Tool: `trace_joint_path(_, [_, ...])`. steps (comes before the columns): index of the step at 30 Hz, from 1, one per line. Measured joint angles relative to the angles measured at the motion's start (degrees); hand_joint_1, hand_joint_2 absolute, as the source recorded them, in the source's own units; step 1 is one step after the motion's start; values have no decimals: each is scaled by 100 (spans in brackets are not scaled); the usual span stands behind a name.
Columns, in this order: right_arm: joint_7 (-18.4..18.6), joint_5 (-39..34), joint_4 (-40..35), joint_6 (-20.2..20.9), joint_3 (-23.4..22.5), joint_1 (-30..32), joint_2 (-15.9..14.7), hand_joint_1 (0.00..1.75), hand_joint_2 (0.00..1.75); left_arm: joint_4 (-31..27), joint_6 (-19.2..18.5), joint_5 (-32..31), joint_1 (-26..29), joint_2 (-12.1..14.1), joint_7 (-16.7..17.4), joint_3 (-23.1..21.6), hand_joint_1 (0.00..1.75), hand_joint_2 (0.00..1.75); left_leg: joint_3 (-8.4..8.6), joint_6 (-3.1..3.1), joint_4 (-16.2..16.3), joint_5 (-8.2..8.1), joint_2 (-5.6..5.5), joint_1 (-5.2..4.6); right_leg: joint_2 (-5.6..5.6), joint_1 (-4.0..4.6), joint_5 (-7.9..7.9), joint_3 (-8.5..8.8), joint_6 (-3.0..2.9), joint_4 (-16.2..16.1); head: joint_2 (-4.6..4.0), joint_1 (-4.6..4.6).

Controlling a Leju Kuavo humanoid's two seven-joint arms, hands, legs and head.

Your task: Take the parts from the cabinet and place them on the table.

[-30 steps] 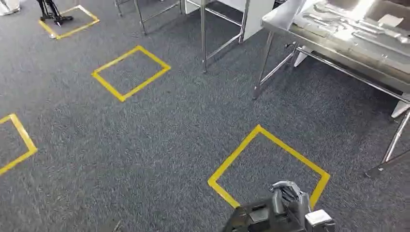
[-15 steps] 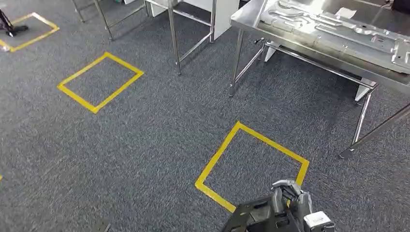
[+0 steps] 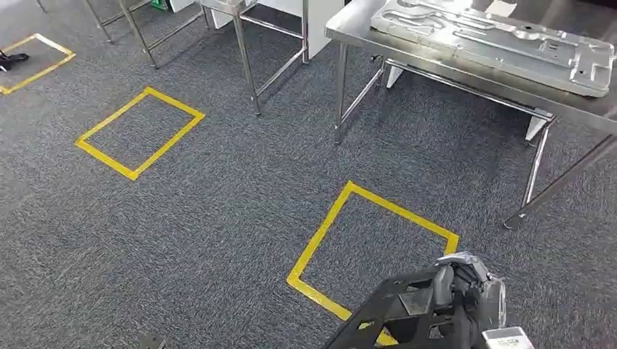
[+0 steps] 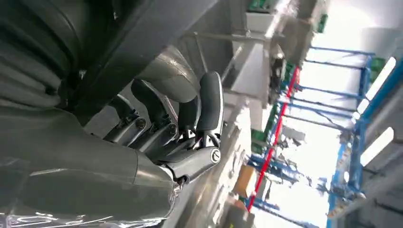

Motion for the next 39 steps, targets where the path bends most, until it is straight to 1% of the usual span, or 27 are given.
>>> trace_joint_path(2, [64, 9, -62, -75, -7, -40, -11, 175, 175, 2, -15, 17, 31, 13, -26, 0, 0, 0, -513, -8, 959, -373, -16, -5, 18, 32, -40, 41, -59, 6, 0, -17])
trace_joint_path(3, [70, 22, -79, -116, -9, -42, -18, 175, 175, 2, -26, 17, 52, 17, -37, 0, 0, 0, -719, -12, 1283, -433, -19, -5, 35, 50, -63, 61, -72, 8, 0, -17])
trace_joint_path(4, [83, 46, -97, -162, -15, -43, -22, 175, 175, 4, -37, 24, 68, 22, -48, -2, 0, 0, -819, -7, 1367, -363, -19, -5, 58, 62, -84, 83, -75, 16, 0, -15])
trace_joint_path(5, [90, 74, -116, -214, -35, -47, -28, 175, 175, 4, -48, 30, 77, 24, -59, -2, 0, 0, -787, 7, 1172, -149, -19, -7, 82, 68, -115, 118, -67, 24, 0, -20])
trace_joint_path(7, [94, 111, -167, -269, -83, -70, -33, 175, 175, 4, -57, 33, 78, 35, -68, -2, 0, 0, -434, 58, 247, 459, -26, -18, 106, 77, -192, 207, -45, 55, 0, -17])
trace_joint_path(8, [96, 118, -186, -291, -96, -84, -37, 175, 175, 7, -59, 35, 80, 48, -72, -2, 0, 0, -278, 104, -175, 601, -39, -26, 109, 77, -239, 239, -27, 69, 0, -26])
trace_joint_path(9, [101, 131, -199, -322, -105, -102, -39, 175, 175, 13, -61, 39, 82, 55, -76, -2, 0, 0, -215, 121, -250, 506, -47, -65, 122, 124, -273, 225, 18, 102, -2, -20])
trace_joint_path(12, [125, 214, -250, -435, -142, -120, -44, 175, 175, 24, -77, 100, 100, 66, -94, -7, 0, 0, -209, 185, -288, 478, -49, -91, 131, 79, -275, 232, 106, 44, 0, -28])
trace_joint_path(13, [129, 254, -269, -486, -151, -135, -44, 175, 175, 26, -85, 114, 103, 63, -96, -11, 0, 0, -167, 228, -362, 499, -53, -28, 127, 125, -298, 265, 143, 28, 0, -15])
trace_joint_path(14, [151, 300, -289, -536, -168, -134, -48, 175, 175, 31, -85, 122, 108, 63, -96, -18, 0, 0, -111, 253, -412, 513, -46, -14, 111, 93, -343, 278, 166, 89, 0, -28])
trace_joint_path(15, [155, 339, -306, -590, -184, -162, -52, 175, 175, 35, -85, 127, 112, 66, -101, -24, 0, 0, -74, 297, -437, 501, -40, -11, 88, 95, -469, 167, 194, 317, 0, 9])
trace_joint_path(16, [171, 365, -309, -632, -195, -180, -59, 175, 175, 35, -85, 127, 116, 68, -100, -28, 0, 0, -61, 313, -442, 489, -32, -12, 84, 73, -702, -103, 229, 796, 0, 18])
trace_joint_path(18, [193, 405, -306, -665, -205, -163, -68, 175, 175, 35, -87, 131, 133, 68, -101, -33, 0, 0, -40, 331, -441, 451, -24, -19, 82, 34, -979, -627, 272, 1642, -2, 18])
trace_joint_path(19, [228, 488, -304, -720, -219, -164, -72, 175, 175, 35, -87, 140, 144, 68, -100, -35, 0, 0, -20, 323, -440, 429, -25, -18, 79, 15, -941, -794, 290, 1830, 0, 15])
trace_joint_path(20, [252, 584, -302, -794, -234, -166, -72, 175, 175, 35, -92, 144, 154, 66, -98, -37, 0, 0, 14, 312, -440, 404, -28, -16, 69, -6, -753, -805, 305, 1725, 0, 15])
trace_joint_path(21, [269, 682, -302, -879, -240, -172, -72, 175, 175, 35, -96, 149, 162, 66, -94, -42, 0, 0, 60, 301, -440, 372, -31, -9, 55, -26, -464, -695, 314, 1398, -2, 15])
trace_joint_path(23, [284, 866, -302, -1034, -247, -211, -74, 175, 175, 35, -101, 170, 173, 63, -90, -61, 0, 0, 172, 243, -440, 295, -36, -4, 11, -49, 179, -236, 301, 313, 0, 20])
trace_joint_path(24, [295, 934, -298, -1080, -249, -248, -74, 175, 175, 35, -101, 184, 171, 63, -87, -77, 0, 0, 164, 205, -442, 268, -33, -31, -4, -16, 61, -156, 279, 193, -2, 15])
trace_joint_path(28, [306, 1045, -302, -1154, -258, -281, -83, 175, 175, 35, -101, 196, 163, 57, -72, -124, 0, 0, 228, 55, -516, 225, -8, -32, 42, 38, 13, -129, 135, 78, 0, -11])
trace_joint_path(29, [311, 1045, -302, -1159, -258, -281, -81, 175, 175, 35, -101, 197, 163, 59, -72, -129, 0, 0, 249, 28, -409, 145, -12, -5, 41, -27, 36, -56, 81, 12, 0, -15])
trace_joint_path(30, [308, 1047, -304, -1163, -258, -293, -81, 175, 175, 35, -101, 197, 161, 61, -74, -129, 0, 0, 169, 23, -190, 40, -21, -21, 35, -14, 7, -12, 35, -10, 0, -50])
trace_joint_path(33, [311, 1047, -302, -1163, -258, -311, -81, 175, 175, 35, -101, 201, 180, 66, -72, -131, 0, 0, -535, 3, 1102, -498, -33, -21, 30, 27, -59, 63, -46, -7, 0, -74])
trace_joint_path(34, [313, 1047, -300, -1165, -258, -310, -81, 175, 175, 35, -101, 201, 192, 63, -68, -131, 0, 0, -739, 0, 1376, -510, -32, -21, 38, 40, -86, 86, -51, -5, 0, -81])
trace_joint_path(35, [317, 1047, -300, -1165, -258, -309, -81, 175, 175, 35, -101, 201, 204, 63, -66, -131, 0, 0, -793, 5, 1335, -363, -32, -20, 53, 48, -113, 124, -49, -3, 0, -79])
trace_joint_path(36, [317, 1054, -300, -1172, -258, -311, -81, 175, 175, 35, -101, 201, 208, 63, -66, -131, 0, 0, -708, 22, 1018, -85, -32, -21, 63, 53, -149, 173, -42, 0, 0, -78])
trace_joint_path(38, [317, 1126, -300, -1213, -258, -324, -81, 175, 175, 35, -101, 201, 207, 66, -61, -131, 0, 0, -318, 74, 3, 558, -33, -24, 70, 56, -239, 290, -10, 17, 0, -81])
trace_joint_path(39, [319, 1181, -300, -1242, -258, -337, -81, 175, 175, 35, -101, 201, 212, 68, -57, -131, 0, 0, -202, 109, -197, 531, -43, -41, 72, 59, -278, 303, 16, 25, 0, -76])
